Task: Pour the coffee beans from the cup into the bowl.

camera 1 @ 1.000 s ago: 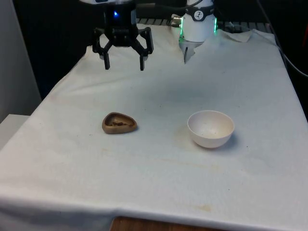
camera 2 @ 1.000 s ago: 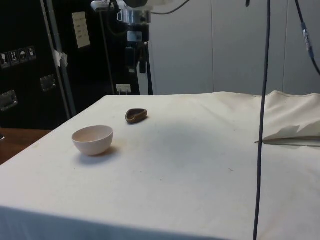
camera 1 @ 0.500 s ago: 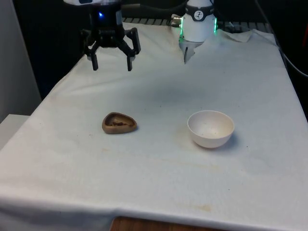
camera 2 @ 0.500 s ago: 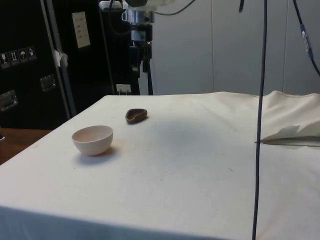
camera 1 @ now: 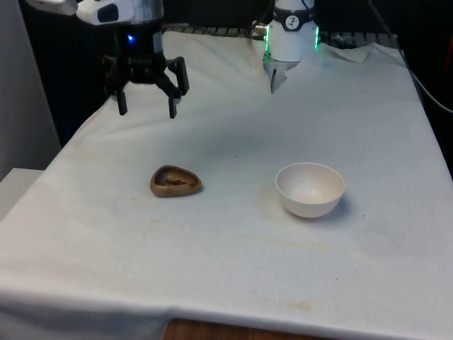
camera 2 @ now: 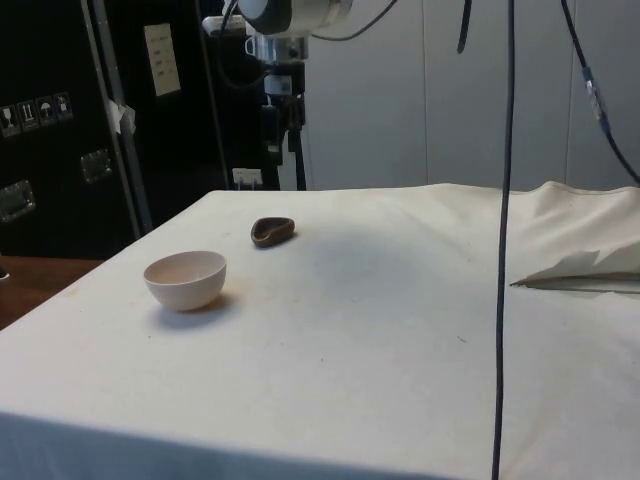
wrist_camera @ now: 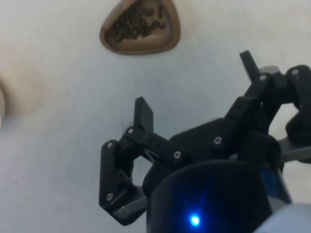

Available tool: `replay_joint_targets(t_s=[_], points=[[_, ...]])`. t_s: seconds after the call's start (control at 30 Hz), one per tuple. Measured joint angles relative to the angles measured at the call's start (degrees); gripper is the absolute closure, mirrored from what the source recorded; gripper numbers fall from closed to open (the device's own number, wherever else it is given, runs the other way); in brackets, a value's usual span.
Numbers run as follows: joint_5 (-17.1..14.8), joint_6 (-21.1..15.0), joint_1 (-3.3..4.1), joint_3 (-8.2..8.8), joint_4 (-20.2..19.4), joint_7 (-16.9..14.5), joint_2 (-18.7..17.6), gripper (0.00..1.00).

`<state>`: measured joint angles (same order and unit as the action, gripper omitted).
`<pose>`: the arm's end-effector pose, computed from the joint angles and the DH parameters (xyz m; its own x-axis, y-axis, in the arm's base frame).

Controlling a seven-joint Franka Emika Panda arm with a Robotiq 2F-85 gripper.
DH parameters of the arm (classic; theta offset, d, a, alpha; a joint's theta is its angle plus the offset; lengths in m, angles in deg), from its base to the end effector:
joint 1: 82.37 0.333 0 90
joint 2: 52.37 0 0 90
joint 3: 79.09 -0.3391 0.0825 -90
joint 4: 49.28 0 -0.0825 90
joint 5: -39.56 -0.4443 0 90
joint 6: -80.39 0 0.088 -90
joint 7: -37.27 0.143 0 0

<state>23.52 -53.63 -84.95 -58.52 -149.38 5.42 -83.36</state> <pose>0.6855 -0.2619 0.2348 0.9950 0.0221 0.0976 0.0204 -0.9996 0.0183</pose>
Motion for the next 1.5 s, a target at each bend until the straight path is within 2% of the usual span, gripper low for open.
replay_joint_targets(t_s=[0.3,0.43,0.63,0.83,1.17,1.5], points=[[-4.2,0.5,-0.34,0.69,3.1,-1.8,-3.7,0.00],[-5.6,0.6,-0.40,0.92,3.5,-2.3,-4.5,0.00],[-9.1,1.4,-0.69,1.38,3.9,-4.9,-6.0,0.00],[-10.8,1.8,-0.86,1.43,4.9,-5.8,-7.7,0.00],[-11.7,3.3,-0.92,1.66,8.1,-5.8,-10.8,0.00],[-11.8,3.5,-0.86,1.66,8.5,-5.8,-11.9,0.00]])
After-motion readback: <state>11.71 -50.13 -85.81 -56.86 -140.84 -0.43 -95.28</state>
